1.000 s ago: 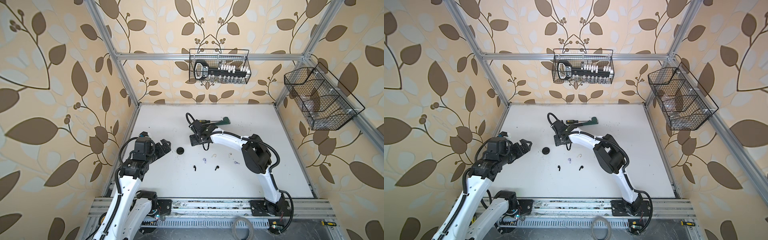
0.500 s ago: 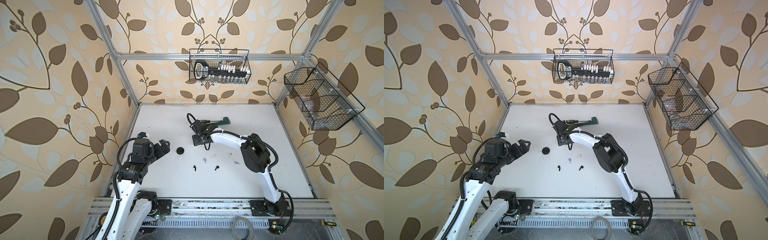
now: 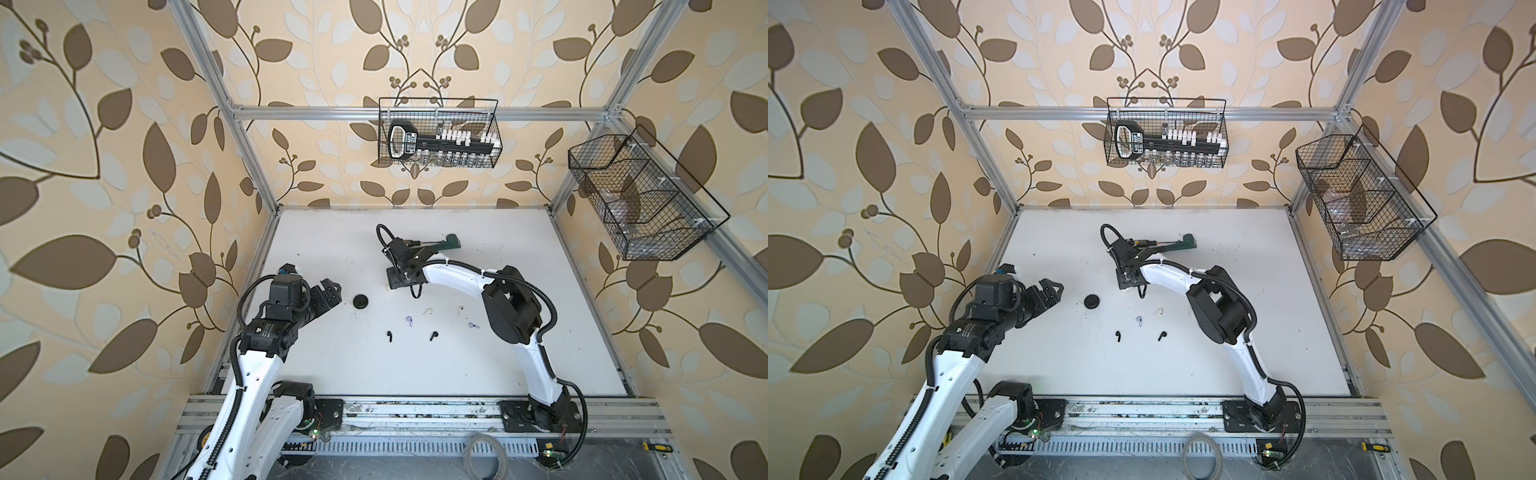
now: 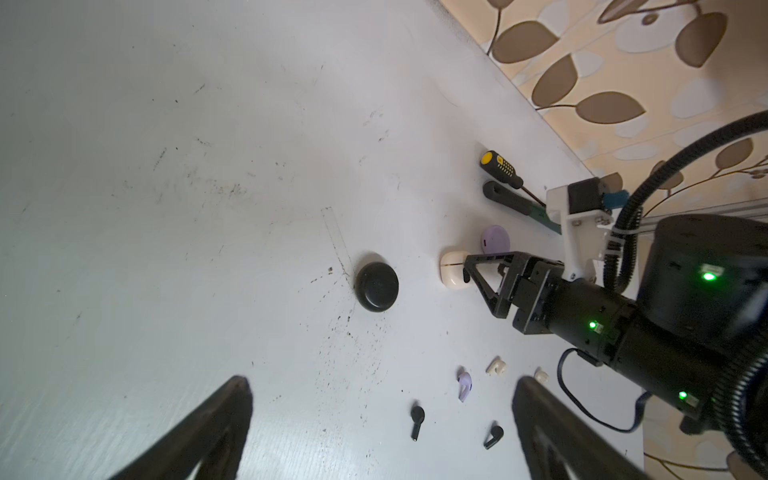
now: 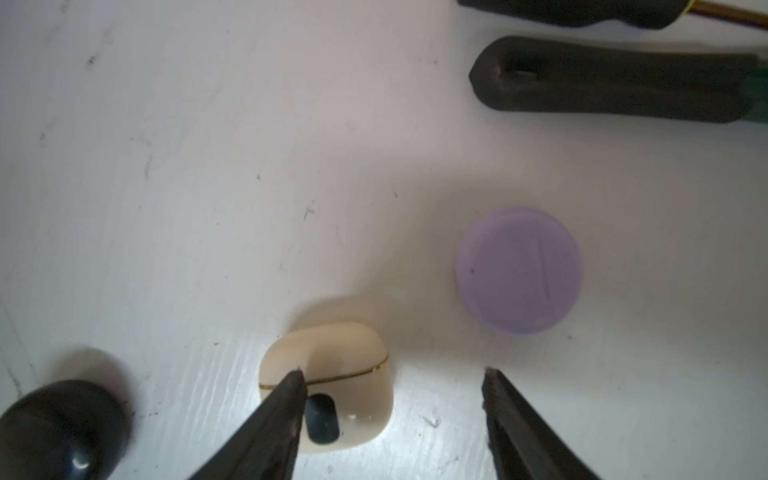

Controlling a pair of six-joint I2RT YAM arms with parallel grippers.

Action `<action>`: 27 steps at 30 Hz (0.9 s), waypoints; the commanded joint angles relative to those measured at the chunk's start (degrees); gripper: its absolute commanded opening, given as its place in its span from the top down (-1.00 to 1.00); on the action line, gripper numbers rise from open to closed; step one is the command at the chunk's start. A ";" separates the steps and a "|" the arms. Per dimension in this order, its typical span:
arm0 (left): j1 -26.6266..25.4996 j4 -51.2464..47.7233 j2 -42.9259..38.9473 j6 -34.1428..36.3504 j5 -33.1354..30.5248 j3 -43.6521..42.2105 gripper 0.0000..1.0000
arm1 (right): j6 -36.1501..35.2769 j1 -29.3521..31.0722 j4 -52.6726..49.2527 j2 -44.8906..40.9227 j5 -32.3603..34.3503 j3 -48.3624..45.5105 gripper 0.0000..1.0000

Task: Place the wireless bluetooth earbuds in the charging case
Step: 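Lower the right gripper around the cream case and close on it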

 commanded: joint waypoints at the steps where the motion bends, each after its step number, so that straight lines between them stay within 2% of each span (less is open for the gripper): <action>1: 0.50 0.14 0.13 2.02 1.66 1.68 -0.98 | -0.54 -0.67 -0.24 -0.24 1.40 2.94 -0.38; 10: 0.50 0.50 -3.63 2.16 0.68 0.89 -0.98 | -0.61 -1.95 -1.97 5.57 0.82 7.54 -0.35; 15: 0.50 0.33 -4.57 2.16 0.56 0.80 -0.98 | -0.19 -1.62 -2.01 6.42 0.90 6.89 -0.32; 27: 0.45 -0.53 -5.51 2.18 -0.16 1.22 -0.98 | 1.31 -0.11 -0.15 0.73 2.88 -2.82 -0.28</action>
